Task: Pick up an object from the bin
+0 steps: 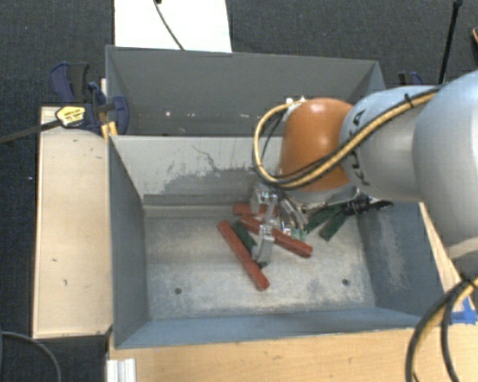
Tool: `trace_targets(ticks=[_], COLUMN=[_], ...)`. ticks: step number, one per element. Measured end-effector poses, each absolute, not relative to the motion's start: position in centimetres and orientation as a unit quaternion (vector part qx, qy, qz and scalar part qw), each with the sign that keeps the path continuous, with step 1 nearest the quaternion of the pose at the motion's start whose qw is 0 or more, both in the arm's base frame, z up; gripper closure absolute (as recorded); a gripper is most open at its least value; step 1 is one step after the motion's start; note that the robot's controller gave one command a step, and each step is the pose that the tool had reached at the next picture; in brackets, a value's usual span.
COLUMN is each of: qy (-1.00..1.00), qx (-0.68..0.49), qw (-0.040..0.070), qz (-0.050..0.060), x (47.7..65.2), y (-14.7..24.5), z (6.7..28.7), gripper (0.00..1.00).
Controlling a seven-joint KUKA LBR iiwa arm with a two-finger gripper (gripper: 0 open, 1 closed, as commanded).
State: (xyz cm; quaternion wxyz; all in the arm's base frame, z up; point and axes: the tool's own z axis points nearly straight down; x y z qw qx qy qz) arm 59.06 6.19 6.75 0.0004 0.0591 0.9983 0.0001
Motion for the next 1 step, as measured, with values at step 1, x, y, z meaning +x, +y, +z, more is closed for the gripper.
trace_targets(ticks=[1], qy=[0.996], qx=[0.093], qw=[0.001], qz=[0.001], x=[58.81], y=[5.23], z=[7.19], gripper=[0.00])
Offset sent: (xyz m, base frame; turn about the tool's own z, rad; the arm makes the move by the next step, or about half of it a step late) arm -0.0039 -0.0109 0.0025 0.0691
